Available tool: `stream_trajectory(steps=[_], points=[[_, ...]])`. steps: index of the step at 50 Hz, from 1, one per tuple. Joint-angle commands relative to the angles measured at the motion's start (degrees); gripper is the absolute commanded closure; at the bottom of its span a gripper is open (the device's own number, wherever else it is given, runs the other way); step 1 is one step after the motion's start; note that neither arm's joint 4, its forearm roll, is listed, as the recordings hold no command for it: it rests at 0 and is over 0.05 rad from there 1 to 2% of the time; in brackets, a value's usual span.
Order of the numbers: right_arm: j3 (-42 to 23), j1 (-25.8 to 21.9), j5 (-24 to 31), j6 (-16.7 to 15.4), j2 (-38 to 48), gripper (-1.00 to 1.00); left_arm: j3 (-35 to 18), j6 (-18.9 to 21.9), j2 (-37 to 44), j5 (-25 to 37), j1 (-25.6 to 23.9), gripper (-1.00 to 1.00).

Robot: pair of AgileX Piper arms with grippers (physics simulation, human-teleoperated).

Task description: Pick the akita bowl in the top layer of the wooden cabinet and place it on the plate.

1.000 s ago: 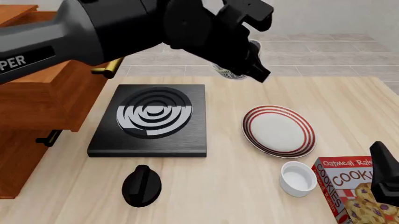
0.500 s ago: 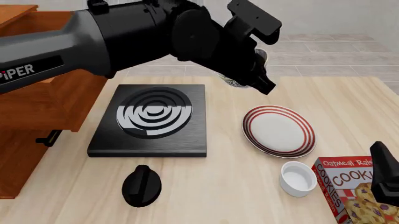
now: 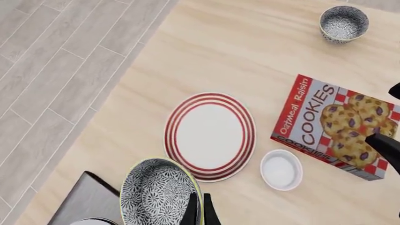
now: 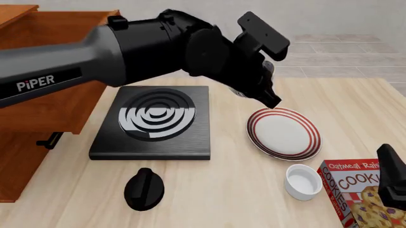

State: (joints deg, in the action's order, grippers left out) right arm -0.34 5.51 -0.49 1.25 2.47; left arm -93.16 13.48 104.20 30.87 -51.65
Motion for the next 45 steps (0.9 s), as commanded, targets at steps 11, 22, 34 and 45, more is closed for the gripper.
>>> stream_trajectory(steps=[11, 22, 34, 45], points=[[0.00, -0.31, 0.34, 0.75, -0.68, -1.00, 0.70, 1.00, 1.39, -1.58, -1.12, 1.00], [0.00, -0.59, 0.43, 1.15, -0.89, -1.00, -0.42, 1.17, 2.40, -1.42, -1.75, 1.00], [0.00, -0.85, 0.59, 1.56, -1.27, -1.00, -0.47, 1.43, 3.53, -2.19, -2.50, 1.00], [-0.03, -1.27, 0.78, 0.95, -1.84, -1.00, 0.09, 2.09, 4.28, -3.00, -2.14, 1.00]])
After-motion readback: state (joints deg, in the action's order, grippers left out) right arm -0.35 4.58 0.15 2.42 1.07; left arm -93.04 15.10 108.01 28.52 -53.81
